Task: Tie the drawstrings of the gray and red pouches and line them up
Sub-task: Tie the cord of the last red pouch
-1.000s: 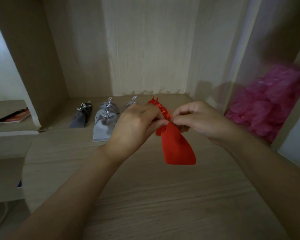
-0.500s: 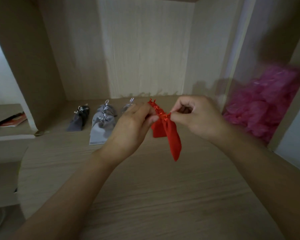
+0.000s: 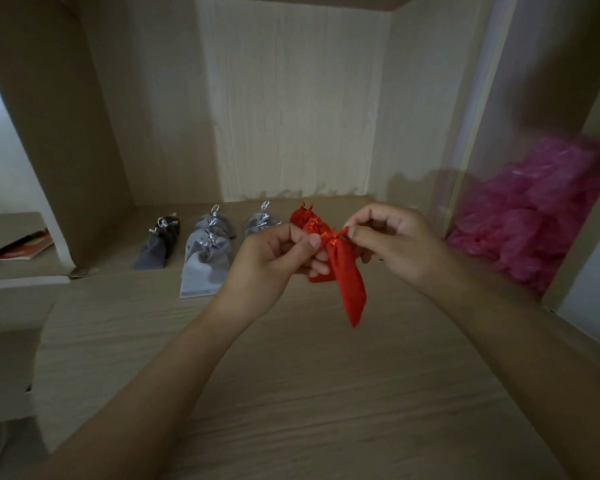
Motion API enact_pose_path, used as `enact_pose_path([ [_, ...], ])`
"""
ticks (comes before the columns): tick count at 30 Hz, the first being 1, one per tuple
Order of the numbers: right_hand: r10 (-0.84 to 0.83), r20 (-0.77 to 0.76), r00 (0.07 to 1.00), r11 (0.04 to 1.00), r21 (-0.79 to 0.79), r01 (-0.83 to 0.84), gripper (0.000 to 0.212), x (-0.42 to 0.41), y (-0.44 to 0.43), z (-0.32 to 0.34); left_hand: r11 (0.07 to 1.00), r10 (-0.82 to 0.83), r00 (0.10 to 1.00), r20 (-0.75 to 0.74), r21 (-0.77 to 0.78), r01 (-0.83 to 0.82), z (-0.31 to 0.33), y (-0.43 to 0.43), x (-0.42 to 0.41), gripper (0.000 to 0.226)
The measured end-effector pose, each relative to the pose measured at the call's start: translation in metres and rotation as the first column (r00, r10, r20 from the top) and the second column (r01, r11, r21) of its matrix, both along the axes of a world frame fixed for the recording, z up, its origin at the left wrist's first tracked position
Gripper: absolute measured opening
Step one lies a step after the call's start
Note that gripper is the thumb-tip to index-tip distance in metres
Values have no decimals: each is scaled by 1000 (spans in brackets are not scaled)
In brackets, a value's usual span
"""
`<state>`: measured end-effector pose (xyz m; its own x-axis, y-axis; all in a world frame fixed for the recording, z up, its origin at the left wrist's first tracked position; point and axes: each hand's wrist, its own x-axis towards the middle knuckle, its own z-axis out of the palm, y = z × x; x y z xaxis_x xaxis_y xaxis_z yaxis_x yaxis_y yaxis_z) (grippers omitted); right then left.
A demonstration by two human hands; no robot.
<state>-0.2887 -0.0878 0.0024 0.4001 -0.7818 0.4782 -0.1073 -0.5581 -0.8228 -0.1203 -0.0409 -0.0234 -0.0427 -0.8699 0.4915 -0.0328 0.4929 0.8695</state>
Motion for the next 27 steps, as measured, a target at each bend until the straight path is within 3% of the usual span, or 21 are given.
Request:
enact_pose_path([
  [3, 58, 88, 994, 993, 102, -67, 20, 5, 3, 0, 999, -26, 985, -169, 43, 33, 2, 1, -1, 15],
  [6, 99, 181, 978, 974, 185, -133, 10, 5, 6, 4, 998, -36, 973, -230, 35, 45, 4, 1, -1, 14],
  [9, 124, 134, 983, 974, 174, -146, 24, 3, 7, 2, 999, -42, 973, -227, 15, 46, 5, 2, -1, 14],
  [13, 61, 140, 988, 989, 124, -79, 11, 5, 8, 1, 999, -54, 983, -173, -7, 53, 3, 2, -3, 12],
  [18, 29, 152, 988, 994, 104, -46, 10, 6, 8, 0, 991, -119, 989, -84, 53, 124, -4, -1, -4, 17],
  [23, -188, 79, 979, 981, -23, 190, 27, 12, -1, -17, 980, -159, 987, -34, 118, 162, -8, -2, -8, 15],
  [27, -320, 57, 946, 906, -275, 323, 17, 17, 3, -28, 966, -123, 971, -204, 201, 165, -10, 1, -14, 15],
])
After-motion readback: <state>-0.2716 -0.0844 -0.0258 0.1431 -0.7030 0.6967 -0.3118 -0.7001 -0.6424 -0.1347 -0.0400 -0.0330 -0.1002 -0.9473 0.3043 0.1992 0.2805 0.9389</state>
